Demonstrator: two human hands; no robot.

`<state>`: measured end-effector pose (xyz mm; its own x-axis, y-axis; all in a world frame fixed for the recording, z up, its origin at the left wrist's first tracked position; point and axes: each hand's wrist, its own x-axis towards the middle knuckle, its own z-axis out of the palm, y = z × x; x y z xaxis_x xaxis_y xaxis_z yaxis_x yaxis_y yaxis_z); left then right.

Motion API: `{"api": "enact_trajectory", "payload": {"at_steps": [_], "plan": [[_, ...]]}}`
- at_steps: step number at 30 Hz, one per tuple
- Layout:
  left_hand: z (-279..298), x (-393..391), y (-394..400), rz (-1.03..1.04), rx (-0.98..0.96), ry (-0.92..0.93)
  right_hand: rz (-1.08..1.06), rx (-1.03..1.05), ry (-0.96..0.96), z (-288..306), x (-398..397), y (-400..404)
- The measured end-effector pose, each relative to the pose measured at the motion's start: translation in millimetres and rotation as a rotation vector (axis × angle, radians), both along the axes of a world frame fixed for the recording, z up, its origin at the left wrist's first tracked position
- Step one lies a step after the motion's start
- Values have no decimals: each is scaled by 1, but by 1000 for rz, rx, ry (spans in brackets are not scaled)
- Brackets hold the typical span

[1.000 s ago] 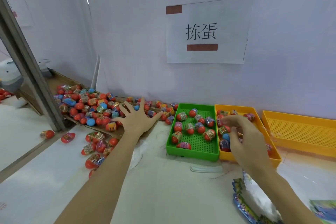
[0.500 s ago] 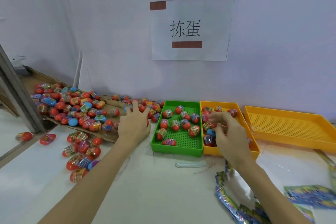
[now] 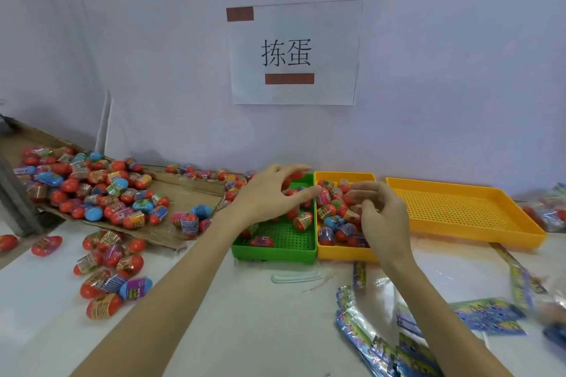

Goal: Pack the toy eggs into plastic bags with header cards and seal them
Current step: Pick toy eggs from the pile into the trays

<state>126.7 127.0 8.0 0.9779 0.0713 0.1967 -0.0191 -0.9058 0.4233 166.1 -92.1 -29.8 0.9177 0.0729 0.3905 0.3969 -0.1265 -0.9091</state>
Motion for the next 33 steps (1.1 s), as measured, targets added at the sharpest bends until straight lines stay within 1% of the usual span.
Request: {"api": "enact_trajectory", "payload": {"at_steps": [1, 2, 6, 8, 10, 12, 15, 17, 18, 20, 22, 23, 27, 29, 30, 33], "plan": [[0, -1, -7, -17, 46, 24, -12, 14, 12, 1, 0, -3], [0, -2, -10, -4, 50, -2, -20, 24, 22, 1, 0, -5], [-4, -17, -9, 203, -79, -276, -43, 56, 69, 1, 5, -10], [-13, -24, -15, 222, -168, -353, -48, 66, 85, 2, 7, -11], [-27, -31, -33, 202, -223, -377, -36, 65, 97, 3, 7, -12], [-43, -40, -55, 161, -149, -425, -2, 82, 112, 9, 6, -15], [-59, -46, -75, 25, 108, -537, 105, 89, 99, 31, 12, -35], [-59, -48, -72, -76, 205, -570, 166, -8, 88, 44, 19, -55], [-58, -48, -70, -114, 236, -583, 175, -97, 104, 49, 23, -66], [-57, -49, -64, -152, 263, -595, 161, -369, 168, 52, 31, -87], [-56, -49, -61, -145, 257, -597, 166, -690, 211, 50, 39, -110], [-56, -49, -60, -134, 252, -597, 187, -807, 233, 49, 42, -121], [-56, -48, -60, -127, 244, -601, 278, -1081, 347, 42, 43, -149], [-55, -49, -62, -144, 243, -610, 309, -1166, 394, 30, 42, -154], [-55, -49, -63, -148, 235, -613, 294, -1167, 383, 23, 42, -156], [-56, -49, -66, -151, 203, -605, 205, -1061, 237, 11, 45, -157]]}}
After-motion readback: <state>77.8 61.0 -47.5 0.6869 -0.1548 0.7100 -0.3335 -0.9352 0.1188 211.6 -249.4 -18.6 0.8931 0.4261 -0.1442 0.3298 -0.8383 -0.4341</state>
